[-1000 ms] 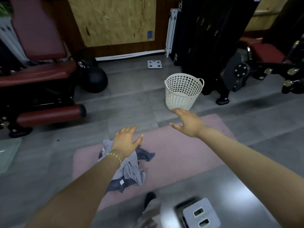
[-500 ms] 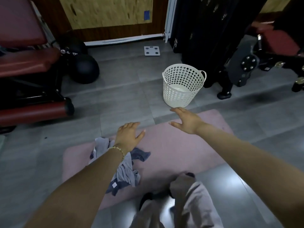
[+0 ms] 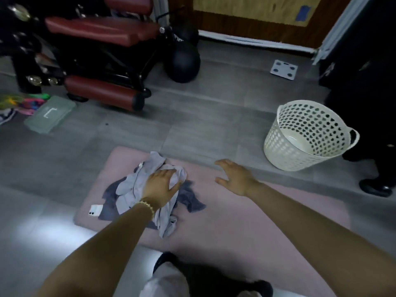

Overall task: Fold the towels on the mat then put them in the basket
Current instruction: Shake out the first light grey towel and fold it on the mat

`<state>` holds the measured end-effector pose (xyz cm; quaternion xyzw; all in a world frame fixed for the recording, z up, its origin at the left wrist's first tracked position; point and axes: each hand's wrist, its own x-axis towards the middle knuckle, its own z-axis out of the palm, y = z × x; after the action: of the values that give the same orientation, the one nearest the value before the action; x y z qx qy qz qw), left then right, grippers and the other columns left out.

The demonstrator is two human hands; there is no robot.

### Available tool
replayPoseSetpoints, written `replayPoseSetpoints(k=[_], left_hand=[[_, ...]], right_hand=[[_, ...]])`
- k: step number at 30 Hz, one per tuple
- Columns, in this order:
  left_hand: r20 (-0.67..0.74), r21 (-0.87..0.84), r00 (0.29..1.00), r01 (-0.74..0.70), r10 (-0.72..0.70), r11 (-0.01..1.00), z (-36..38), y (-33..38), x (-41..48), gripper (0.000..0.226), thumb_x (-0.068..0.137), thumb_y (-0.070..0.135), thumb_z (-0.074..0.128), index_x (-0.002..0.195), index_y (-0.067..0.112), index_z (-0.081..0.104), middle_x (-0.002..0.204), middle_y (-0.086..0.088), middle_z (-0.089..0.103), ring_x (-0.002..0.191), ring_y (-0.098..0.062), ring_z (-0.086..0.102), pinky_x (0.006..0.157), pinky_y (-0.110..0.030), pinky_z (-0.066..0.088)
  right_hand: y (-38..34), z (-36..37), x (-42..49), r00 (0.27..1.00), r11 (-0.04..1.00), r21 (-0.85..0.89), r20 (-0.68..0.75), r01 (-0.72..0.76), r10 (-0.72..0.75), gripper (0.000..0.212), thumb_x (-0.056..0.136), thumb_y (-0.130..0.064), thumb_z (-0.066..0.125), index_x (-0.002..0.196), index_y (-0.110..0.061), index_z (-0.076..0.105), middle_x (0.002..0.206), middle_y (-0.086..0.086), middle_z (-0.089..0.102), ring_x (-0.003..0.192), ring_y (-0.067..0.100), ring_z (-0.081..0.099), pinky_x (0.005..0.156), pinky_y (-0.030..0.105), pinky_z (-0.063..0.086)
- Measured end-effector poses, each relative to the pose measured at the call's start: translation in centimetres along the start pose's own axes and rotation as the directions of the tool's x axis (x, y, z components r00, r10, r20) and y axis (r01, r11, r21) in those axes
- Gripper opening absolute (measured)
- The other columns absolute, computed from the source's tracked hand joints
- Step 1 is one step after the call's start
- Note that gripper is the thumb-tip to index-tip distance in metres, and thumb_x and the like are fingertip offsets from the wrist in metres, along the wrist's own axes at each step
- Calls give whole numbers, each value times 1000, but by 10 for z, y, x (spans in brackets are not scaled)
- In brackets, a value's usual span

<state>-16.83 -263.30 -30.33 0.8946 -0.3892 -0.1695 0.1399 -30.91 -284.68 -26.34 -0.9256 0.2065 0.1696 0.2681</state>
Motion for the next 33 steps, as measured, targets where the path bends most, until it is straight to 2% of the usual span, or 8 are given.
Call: replayPoseSetpoints(k=[4, 12, 15, 17, 23, 26, 30, 33], left_hand=[[56, 20, 985, 161, -162, 987, 70, -32, 1, 91, 73, 70, 13, 135, 15, 50, 134, -7, 56, 122, -28, 51, 102, -36, 38], [52, 38, 951, 303, -304, 952, 219, -166, 20, 101, 64, 75, 6, 142, 20, 40, 143, -2, 46, 128, -23, 44, 102, -33, 36], [36, 39, 945, 324, -325, 945, 274, -219, 33, 83, 79, 73, 25, 143, 22, 38, 145, -1, 43, 130, -22, 43, 102, -32, 36], [12, 34, 945, 326, -326, 945, 309, -252, 42, 66, 89, 61, 41, 143, 24, 37, 147, 0, 40, 132, -21, 41, 103, -31, 34], [-101, -30, 981, 166, -168, 986, 385, -316, 78, 93, 72, 86, 21, 140, 26, 43, 146, 1, 42, 133, -20, 40, 110, -30, 28], [-138, 18, 986, 94, -90, 995, 407, -337, 96, 86, 77, 84, 19, 138, 28, 46, 136, 3, 51, 125, -15, 44, 107, -24, 29], [-199, 78, 979, -18, 33, 997, 416, -346, 112, 73, 81, 78, 33, 124, 26, 61, 103, 4, 59, 99, -7, 42, 89, -15, 29], [-222, 139, 968, -88, 118, 986, 416, -352, 120, 64, 82, 75, 35, 112, 28, 67, 91, 7, 55, 90, -7, 40, 84, -17, 30]], right_hand=[[38, 64, 37, 995, 999, 19, 88, 48, -49, 61, 95, -43, 46, 147, -20, 25, 152, -3, 28, 133, 20, 36, 108, 29, 32], [81, 254, 159, 988, 971, 237, 138, 32, -66, 57, 96, -47, 44, 145, -21, 30, 150, -2, 30, 132, 19, 39, 104, 31, 36], [85, 340, 204, 982, 933, 360, 176, 6, -74, 57, 93, -55, 44, 142, -30, 34, 148, -5, 34, 131, 20, 42, 101, 35, 40], [88, 390, 231, 977, 900, 436, 186, 9, -100, 54, 90, -59, 45, 138, -34, 38, 144, -9, 40, 130, 18, 43, 99, 33, 42], [90, 481, 296, 976, 739, 668, 206, -87, -71, 62, 89, -54, 52, 142, -27, 36, 148, -4, 36, 135, 15, 36, 109, 34, 34], [90, 503, 317, 976, 682, 724, 206, -101, -75, 64, 90, -52, 51, 144, -22, 34, 149, -3, 34, 136, 15, 35, 110, 32, 33], [82, 518, 330, 969, 602, 788, 229, -130, -89, 58, 92, -48, 51, 141, -19, 38, 137, -7, 41, 133, 13, 38, 104, 24, 33], [73, 534, 339, 973, 589, 803, 196, -89, -119, 74, 69, -79, 55, 120, -26, 59, 122, -10, 60, 115, 10, 56, 99, 27, 44]])
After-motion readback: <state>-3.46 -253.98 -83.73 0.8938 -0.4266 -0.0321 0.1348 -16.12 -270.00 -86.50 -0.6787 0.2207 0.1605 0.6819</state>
